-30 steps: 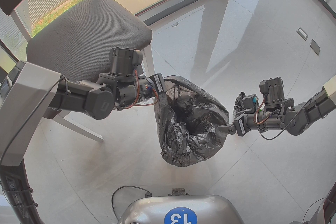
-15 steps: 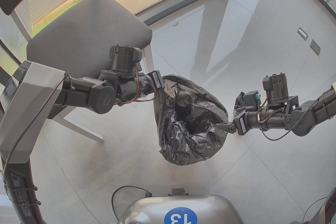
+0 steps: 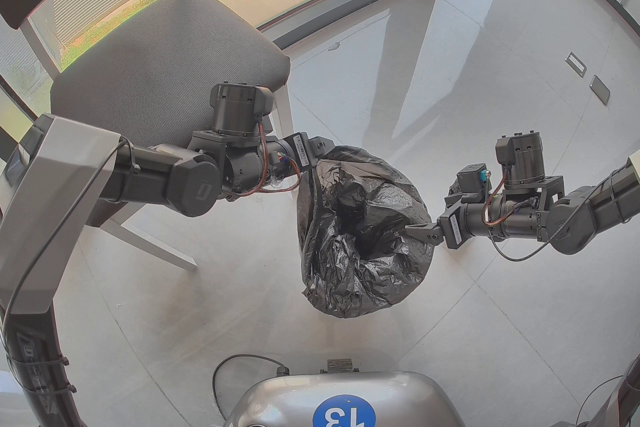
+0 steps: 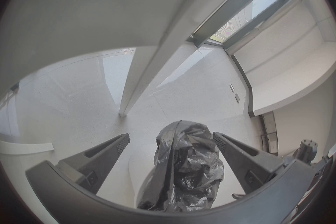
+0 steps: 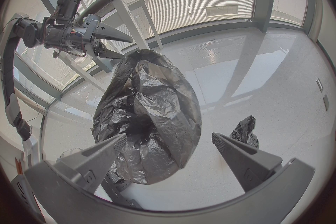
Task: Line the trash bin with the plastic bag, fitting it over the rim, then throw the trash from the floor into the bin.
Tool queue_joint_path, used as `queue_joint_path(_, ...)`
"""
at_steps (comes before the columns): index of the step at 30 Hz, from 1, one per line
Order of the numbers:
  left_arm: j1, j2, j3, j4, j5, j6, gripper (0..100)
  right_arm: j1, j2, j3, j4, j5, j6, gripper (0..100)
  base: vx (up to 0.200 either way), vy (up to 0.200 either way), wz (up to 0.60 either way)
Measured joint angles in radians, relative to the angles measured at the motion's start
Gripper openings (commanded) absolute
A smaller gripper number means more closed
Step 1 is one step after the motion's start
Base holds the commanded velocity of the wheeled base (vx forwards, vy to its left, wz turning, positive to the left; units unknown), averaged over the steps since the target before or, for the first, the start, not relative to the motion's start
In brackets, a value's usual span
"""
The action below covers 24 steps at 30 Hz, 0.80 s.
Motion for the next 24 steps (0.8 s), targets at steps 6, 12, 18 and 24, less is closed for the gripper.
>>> queue_joint_path(6,-0.018,-0.005,0.038,0.01,0.001,0.078,100,0.015,0.004,-0.003,-0.004,0.0,0.0,100,0.0,0.0,0.0)
queue_joint_path(12,-0.021,0.001,0.104,0.019,0.017,0.223,100,0.016,-0.006,0.01,-0.004,0.0,0.002,100,0.0,0.0,0.0)
queue_joint_path(18,0.005,0.028,0.131,0.023,0.03,0.289,100,0.014,-0.029,0.031,-0.004,0.0,0.004,100,0.0,0.0,0.0)
queue_joint_path(24,0.06,0.06,0.108,0.045,0.042,0.346,100,0.014,-0.049,0.046,-0.005,0.0,0.004,100,0.0,0.0,0.0)
